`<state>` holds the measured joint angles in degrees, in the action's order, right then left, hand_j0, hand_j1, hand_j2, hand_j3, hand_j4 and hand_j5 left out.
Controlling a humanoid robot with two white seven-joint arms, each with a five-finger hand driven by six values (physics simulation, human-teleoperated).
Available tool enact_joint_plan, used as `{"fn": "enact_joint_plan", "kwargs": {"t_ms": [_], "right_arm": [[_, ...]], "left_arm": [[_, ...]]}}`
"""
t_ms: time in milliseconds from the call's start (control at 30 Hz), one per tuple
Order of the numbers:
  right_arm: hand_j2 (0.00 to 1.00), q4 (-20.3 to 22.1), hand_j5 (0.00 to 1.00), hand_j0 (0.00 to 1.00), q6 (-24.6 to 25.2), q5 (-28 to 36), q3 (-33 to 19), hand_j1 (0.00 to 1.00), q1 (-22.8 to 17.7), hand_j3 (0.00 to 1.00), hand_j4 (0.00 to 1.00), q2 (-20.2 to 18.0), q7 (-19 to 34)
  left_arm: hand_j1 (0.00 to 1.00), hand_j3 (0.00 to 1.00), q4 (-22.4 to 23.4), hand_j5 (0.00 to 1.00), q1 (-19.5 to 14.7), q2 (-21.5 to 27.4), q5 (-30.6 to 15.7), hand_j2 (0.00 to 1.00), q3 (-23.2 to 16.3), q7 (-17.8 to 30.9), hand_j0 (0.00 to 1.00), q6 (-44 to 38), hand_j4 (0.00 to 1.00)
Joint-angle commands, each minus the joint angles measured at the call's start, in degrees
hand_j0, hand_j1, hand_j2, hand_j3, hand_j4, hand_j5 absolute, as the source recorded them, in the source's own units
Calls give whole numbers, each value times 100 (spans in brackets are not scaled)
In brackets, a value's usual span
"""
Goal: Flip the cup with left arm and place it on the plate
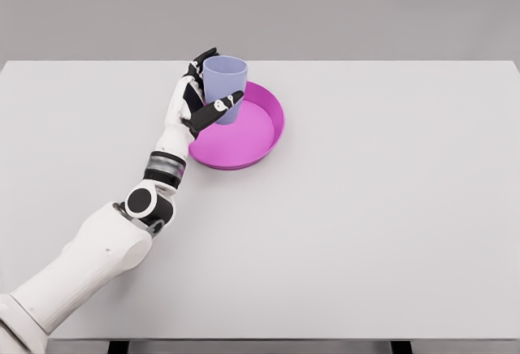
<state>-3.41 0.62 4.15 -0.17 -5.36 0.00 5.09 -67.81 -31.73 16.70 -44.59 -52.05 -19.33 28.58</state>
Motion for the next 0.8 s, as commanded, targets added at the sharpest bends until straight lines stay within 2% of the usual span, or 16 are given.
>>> {"fn": "enact_joint_plan", "kwargs": {"t_ms": [0, 400, 600, 767], "right_arm": [[100, -2, 100, 100, 0, -2, 8, 100, 0, 100, 100, 0, 1], [100, -2, 100, 100, 0, -2, -1, 100, 0, 100, 100, 0, 1], [100, -2, 100, 100, 0, -2, 8, 100, 0, 100, 100, 0, 1], [100, -2, 100, 100, 0, -2, -1, 100, 0, 100, 100, 0, 1]], "left_arm": [[75, 75, -4, 75, 0, 0, 30, 75, 1, 8, 75, 7, 75], [75, 75, -39, 75, 9, 0, -67, 75, 107, 0, 75, 51, 75], [75, 75, -74, 75, 18, -9, -348, 75, 151, -9, 75, 7, 75], [75, 75, -83, 75, 18, -17, -366, 75, 160, -18, 75, 7, 75]]}}
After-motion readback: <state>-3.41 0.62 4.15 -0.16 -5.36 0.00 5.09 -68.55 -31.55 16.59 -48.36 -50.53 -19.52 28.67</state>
